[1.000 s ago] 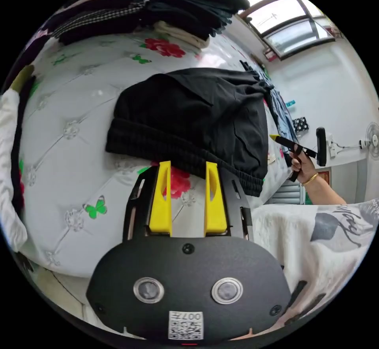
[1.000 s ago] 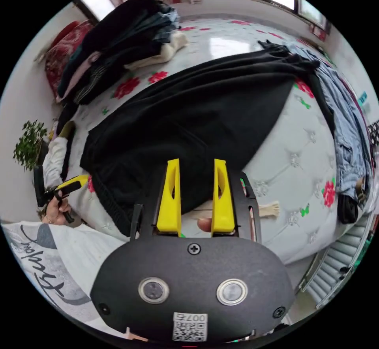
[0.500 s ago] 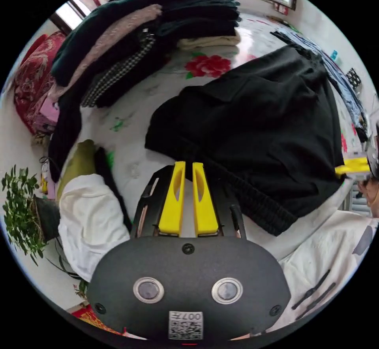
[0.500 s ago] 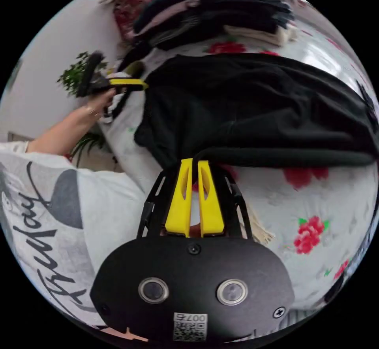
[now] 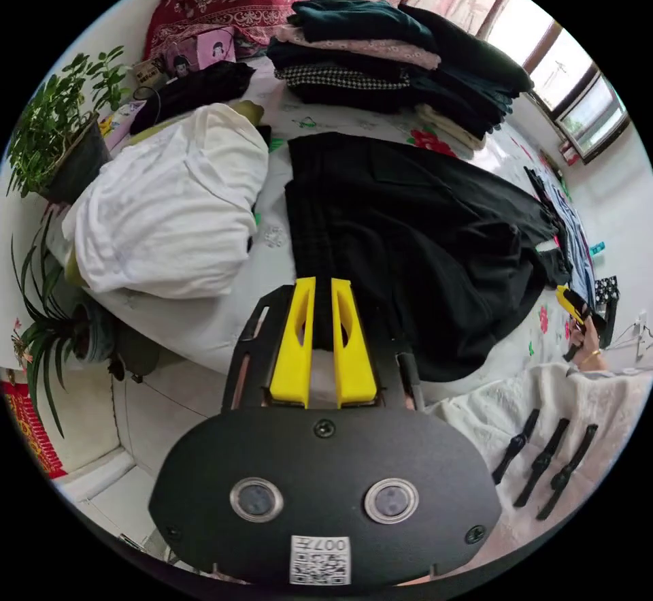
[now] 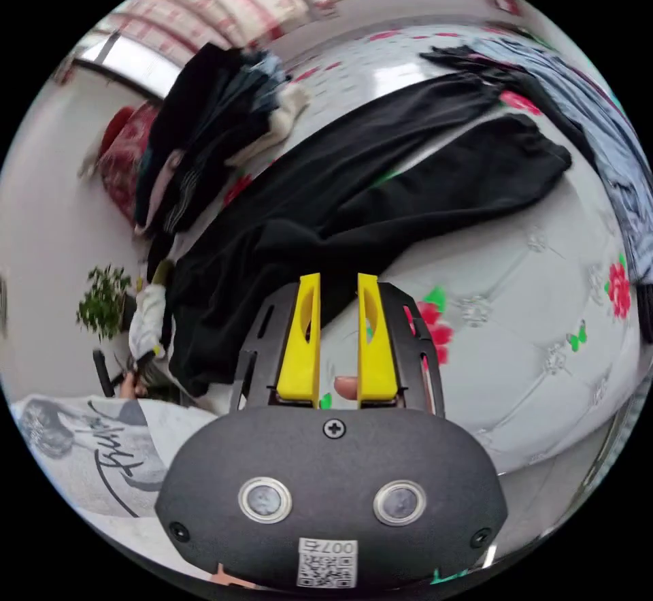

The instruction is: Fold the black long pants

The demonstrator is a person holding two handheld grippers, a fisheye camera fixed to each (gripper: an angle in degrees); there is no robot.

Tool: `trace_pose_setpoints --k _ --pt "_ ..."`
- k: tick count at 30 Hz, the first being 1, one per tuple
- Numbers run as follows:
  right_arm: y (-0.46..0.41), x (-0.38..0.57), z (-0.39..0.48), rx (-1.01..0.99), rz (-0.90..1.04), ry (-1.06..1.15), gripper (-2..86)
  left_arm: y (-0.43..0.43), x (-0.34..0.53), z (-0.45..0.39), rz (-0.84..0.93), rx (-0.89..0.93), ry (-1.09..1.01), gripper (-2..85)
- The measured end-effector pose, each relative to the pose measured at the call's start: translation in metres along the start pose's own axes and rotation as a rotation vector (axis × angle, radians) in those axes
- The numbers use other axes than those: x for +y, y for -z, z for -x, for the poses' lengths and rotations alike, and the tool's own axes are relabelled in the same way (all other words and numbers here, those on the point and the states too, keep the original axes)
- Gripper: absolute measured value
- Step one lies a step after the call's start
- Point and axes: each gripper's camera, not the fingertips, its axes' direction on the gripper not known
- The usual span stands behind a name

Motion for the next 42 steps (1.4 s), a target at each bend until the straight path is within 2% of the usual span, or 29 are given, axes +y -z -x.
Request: trace_pose_setpoints --k 3,8,12,16,19,21,24,28,31,33,35,42 --pt "0.044 -0.020 -0.082 -0.008 -0.129 -0.275 7.2 -0.019 0.020 -0.032 0.089 0.009 -0.056 5.6" --pt "0.060 -0.067 -0.129 0.078 -0.193 -0.401 7.5 -0.048 0.030 -0.065 0.133 -0.112 -0.105 5.1" --pt "0.050 -0.093 -0.135 0.116 -0.211 -0.481 3.3 -0.055 0.025 -0.083 0.186 -0.215 -0.215 4.8" --pt "0.054 -0.093 -0.123 0.042 -0.212 -0.438 0.6 -0.061 0.012 -0.087 0.257 -0.267 -0.202 4.5" --pt "0.124 -0.054 -0.090 -0.133 -0.470 -0.356 0.0 -0.063 0.009 -0.080 0.269 -0.369 -0.234 2.9" --pt "0.209 -0.006 -0.042 -0.208 -0.687 -0.236 0.0 -0.064 0.008 -0.069 0.278 -0.421 -0.228 2.1" --pt "0.304 0.032 0.027 -0.197 -0.769 -0.081 0.2 -0.062 0.000 -0.054 0.284 -0.385 -0.192 0.8" --pt "0.334 0.019 0.097 0.105 -0.641 0.072 1.8 -0.066 -0.005 -0.059 0.279 -0.421 -0.243 -0.2" --pt "0.269 -0.019 0.101 0.350 -0.420 0.054 5.4 -0.063 -0.002 -0.056 0.245 -0.410 -0.256 -0.2" --pt "0.187 -0.037 0.073 0.407 -0.122 -0.009 8.1 -0.058 -0.001 -0.049 0.219 -0.388 -0.244 0.0" --pt "0.153 -0.020 0.057 0.387 -0.063 -0.056 9.0 -0.053 0.002 -0.040 0.193 -0.376 -0.223 0.1" --pt "0.117 0.074 -0.008 0.447 -0.085 -0.298 10.3 -0.051 -0.003 -0.038 0.176 -0.361 -0.203 0.0"
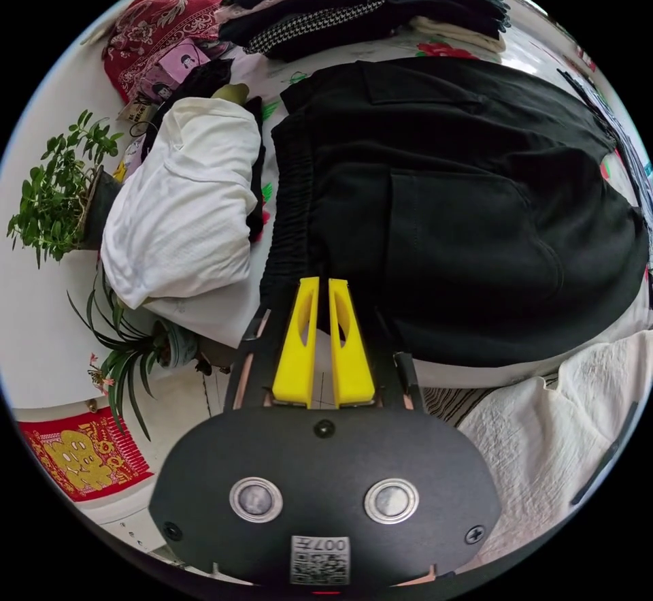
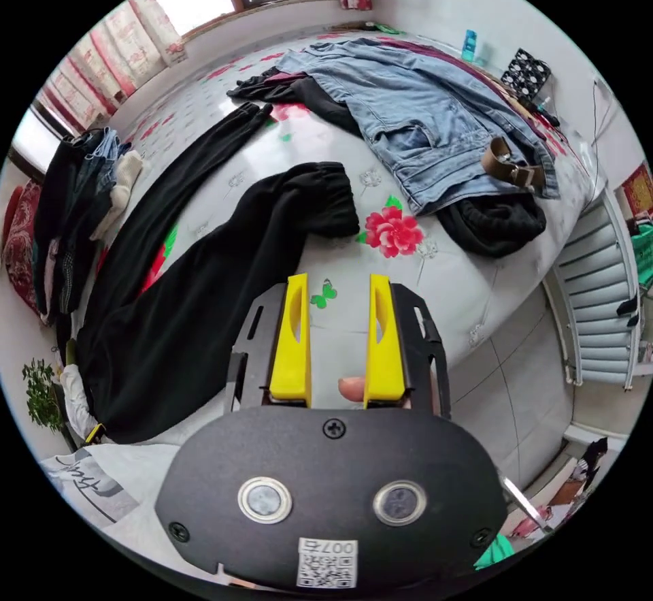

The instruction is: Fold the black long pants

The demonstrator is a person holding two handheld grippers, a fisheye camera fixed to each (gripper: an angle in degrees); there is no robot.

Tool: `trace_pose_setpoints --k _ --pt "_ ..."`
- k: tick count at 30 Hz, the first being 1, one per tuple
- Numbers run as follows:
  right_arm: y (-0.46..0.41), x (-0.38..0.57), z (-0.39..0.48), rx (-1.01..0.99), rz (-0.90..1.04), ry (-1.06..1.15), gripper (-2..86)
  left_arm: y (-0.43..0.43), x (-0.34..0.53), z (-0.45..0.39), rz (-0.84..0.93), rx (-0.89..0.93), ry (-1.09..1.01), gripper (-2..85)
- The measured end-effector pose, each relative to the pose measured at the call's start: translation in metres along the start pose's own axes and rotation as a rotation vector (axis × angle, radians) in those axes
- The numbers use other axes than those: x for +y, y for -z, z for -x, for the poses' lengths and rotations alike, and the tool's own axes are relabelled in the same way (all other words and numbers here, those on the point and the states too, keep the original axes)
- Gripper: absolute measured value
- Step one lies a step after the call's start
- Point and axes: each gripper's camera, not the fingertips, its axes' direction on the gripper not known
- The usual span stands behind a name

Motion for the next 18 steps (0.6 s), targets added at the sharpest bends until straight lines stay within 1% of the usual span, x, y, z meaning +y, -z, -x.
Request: trace_pose_setpoints --k 4,7,9,10,11,12,14,16,18 --pt "-0.014 -0.001 -0.018 -0.137 0.000 -0.083 10.3 0.003 -0.008 -0.006 0.011 -0.018 -0.016 -0.3" --pt "-0.034 -0.012 -0.009 -0.198 -0.006 -0.097 10.1 0.005 -0.012 -0.008 0.013 -0.024 -0.016 -0.4" --pt "-0.058 -0.022 0.009 -0.235 0.043 -0.072 10.0 0.008 -0.014 -0.009 0.016 -0.029 -0.013 -0.5" --pt "-0.065 -0.023 0.013 -0.239 0.061 -0.069 9.8 0.009 -0.015 -0.010 0.021 -0.037 -0.015 -0.7" --pt "-0.065 -0.024 0.020 -0.166 0.033 -0.089 9.3 0.010 -0.016 -0.011 0.024 -0.041 -0.018 -0.7" --pt "-0.068 -0.025 0.027 -0.136 0.015 -0.066 9.0 0.011 -0.017 -0.013 0.031 -0.051 -0.023 -0.8" --pt "-0.071 -0.031 0.031 -0.117 0.032 -0.052 8.8 0.011 -0.016 -0.014 0.053 -0.063 -0.024 -0.8" --pt "-0.066 -0.036 0.025 -0.111 0.012 -0.048 8.7 0.015 -0.011 -0.005 0.053 -0.032 0.022 -0.8" --pt "-0.050 -0.038 0.004 -0.114 -0.062 -0.101 8.6 0.016 -0.008 0.002 0.050 0.005 0.070 -0.8"
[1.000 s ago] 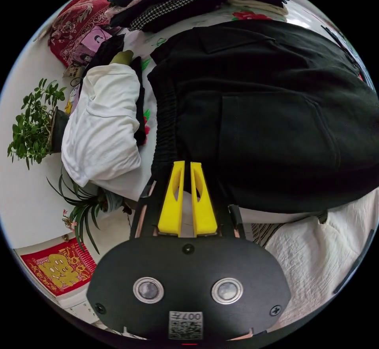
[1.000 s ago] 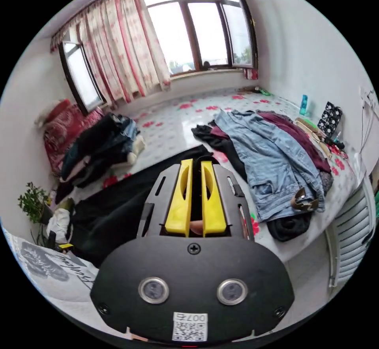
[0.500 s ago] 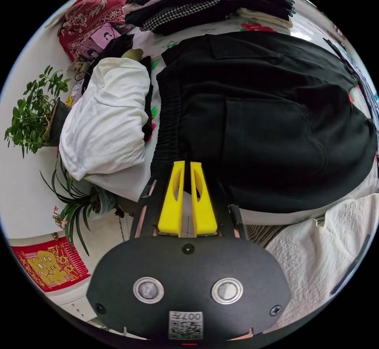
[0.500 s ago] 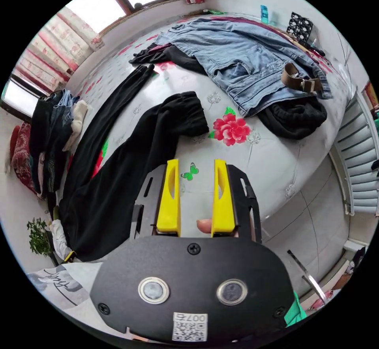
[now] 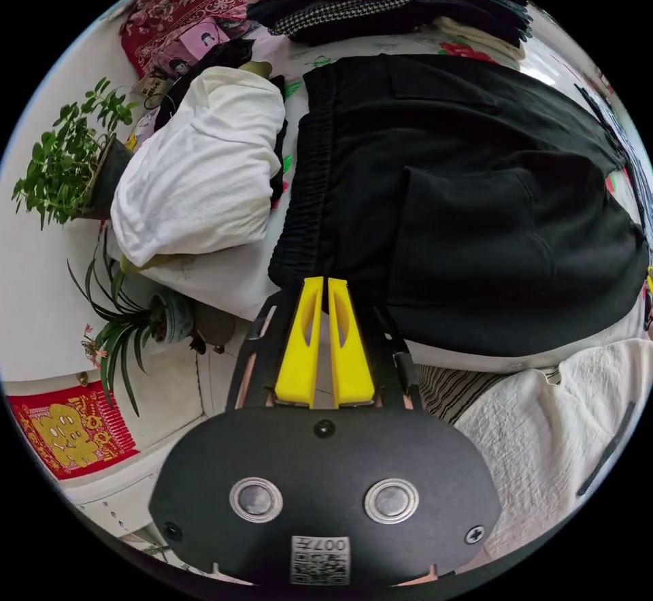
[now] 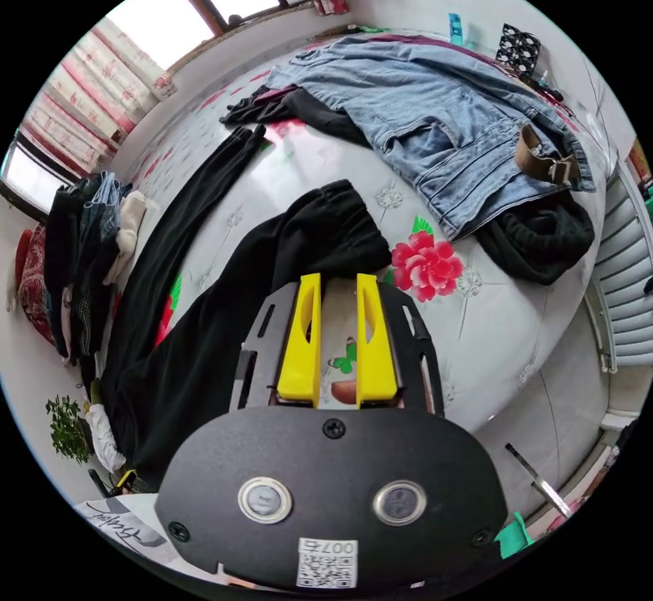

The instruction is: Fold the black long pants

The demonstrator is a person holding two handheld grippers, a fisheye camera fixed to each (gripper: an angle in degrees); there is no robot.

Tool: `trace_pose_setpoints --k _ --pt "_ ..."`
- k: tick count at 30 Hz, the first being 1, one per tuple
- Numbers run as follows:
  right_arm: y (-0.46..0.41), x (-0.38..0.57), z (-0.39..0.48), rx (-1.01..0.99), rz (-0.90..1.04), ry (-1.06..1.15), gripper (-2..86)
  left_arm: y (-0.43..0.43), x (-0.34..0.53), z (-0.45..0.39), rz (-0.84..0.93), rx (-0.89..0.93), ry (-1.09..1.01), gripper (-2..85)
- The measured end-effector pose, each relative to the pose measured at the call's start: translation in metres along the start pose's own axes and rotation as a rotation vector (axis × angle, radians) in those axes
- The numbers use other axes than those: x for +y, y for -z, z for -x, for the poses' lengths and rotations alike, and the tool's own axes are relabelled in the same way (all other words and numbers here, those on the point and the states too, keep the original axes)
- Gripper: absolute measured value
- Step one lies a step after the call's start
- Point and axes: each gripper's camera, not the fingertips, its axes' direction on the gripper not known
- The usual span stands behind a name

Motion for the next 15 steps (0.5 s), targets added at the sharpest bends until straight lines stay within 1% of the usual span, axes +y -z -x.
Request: trace_pose_setpoints --k 2,3,5,8,10,13,15 --pt "0.010 0.000 -0.018 -0.003 -0.062 -0.045 8.6 0.001 0.001 0.000 -0.009 0.010 0.015 -0.8" --pt "0.009 -0.002 -0.031 -0.006 -0.059 -0.070 8.6 0.002 -0.001 -0.005 -0.010 -0.008 0.003 -0.8" --pt "-0.004 -0.007 -0.046 -0.042 -0.005 -0.096 8.3 0.004 -0.012 -0.018 0.015 -0.054 -0.030 -0.8" --pt "-0.024 -0.015 -0.058 -0.084 0.049 -0.118 6.3 0.006 -0.023 -0.020 0.044 -0.048 -0.014 -0.8" --pt "-0.031 -0.019 -0.056 -0.084 0.061 -0.095 4.5 0.009 -0.029 -0.019 0.055 -0.027 0.003 -0.8" --pt "-0.027 -0.017 -0.048 -0.044 0.066 -0.002 2.3 0.014 -0.033 -0.022 0.056 -0.020 -0.002 -0.8" --pt "0.011 -0.003 -0.055 -0.013 -0.036 0.045 1.8 0.017 -0.036 -0.025 0.057 -0.026 -0.011 -0.8"
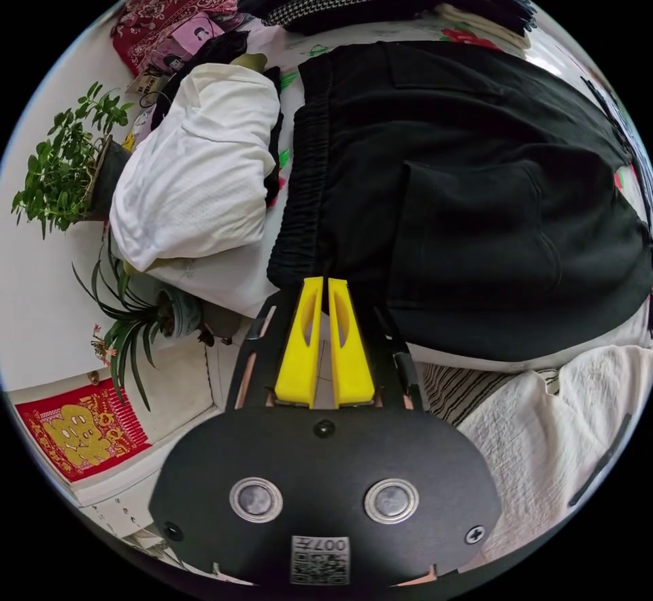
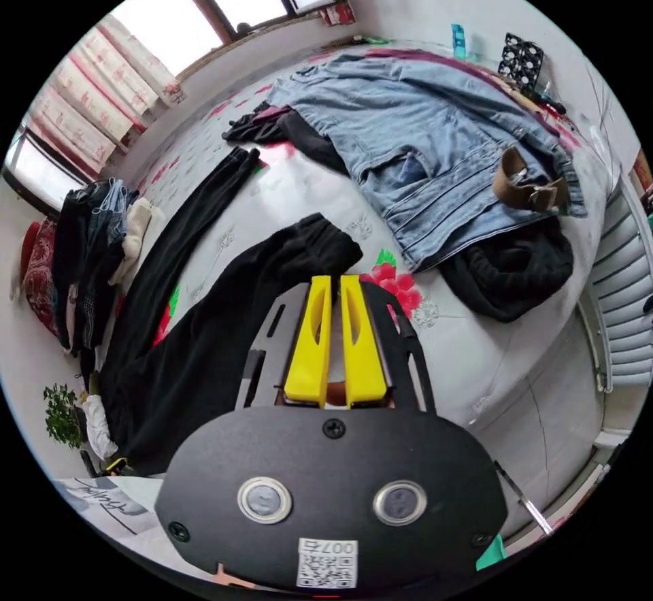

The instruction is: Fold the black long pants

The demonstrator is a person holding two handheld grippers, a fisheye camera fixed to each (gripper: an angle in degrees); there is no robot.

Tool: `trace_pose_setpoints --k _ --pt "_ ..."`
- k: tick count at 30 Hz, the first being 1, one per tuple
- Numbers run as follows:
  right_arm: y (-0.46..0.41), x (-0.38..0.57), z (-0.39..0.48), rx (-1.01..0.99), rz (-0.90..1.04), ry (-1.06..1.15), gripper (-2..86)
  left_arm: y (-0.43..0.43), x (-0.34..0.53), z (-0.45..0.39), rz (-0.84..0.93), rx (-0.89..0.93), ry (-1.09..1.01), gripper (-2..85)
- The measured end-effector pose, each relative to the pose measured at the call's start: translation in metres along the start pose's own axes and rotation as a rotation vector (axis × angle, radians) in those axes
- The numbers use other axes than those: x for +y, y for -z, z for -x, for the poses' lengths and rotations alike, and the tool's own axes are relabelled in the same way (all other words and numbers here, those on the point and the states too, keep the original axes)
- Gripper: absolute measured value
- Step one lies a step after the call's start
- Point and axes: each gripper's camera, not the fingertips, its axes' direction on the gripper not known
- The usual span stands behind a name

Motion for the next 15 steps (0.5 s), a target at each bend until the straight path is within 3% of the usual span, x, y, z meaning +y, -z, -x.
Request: trace_pose_setpoints --k 4,8,12,15 --pt "0.052 0.036 -0.028 0.068 -0.089 0.003 2.3 0.008 -0.005 -0.005 -0.005 0.015 0.023 -0.6" --pt "0.031 0.056 -0.062 0.218 0.066 -0.099 3.6 0.031 -0.002 -0.002 -0.030 0.079 0.050 -0.7" --pt "0.050 0.057 -0.019 0.260 -0.081 -0.004 4.9 0.103 0.007 0.017 -0.236 0.135 0.045 -0.1" --pt "0.027 0.034 0.043 0.131 -0.073 0.152 6.2 0.129 -0.025 0.026 -0.316 0.157 0.036 2.8"
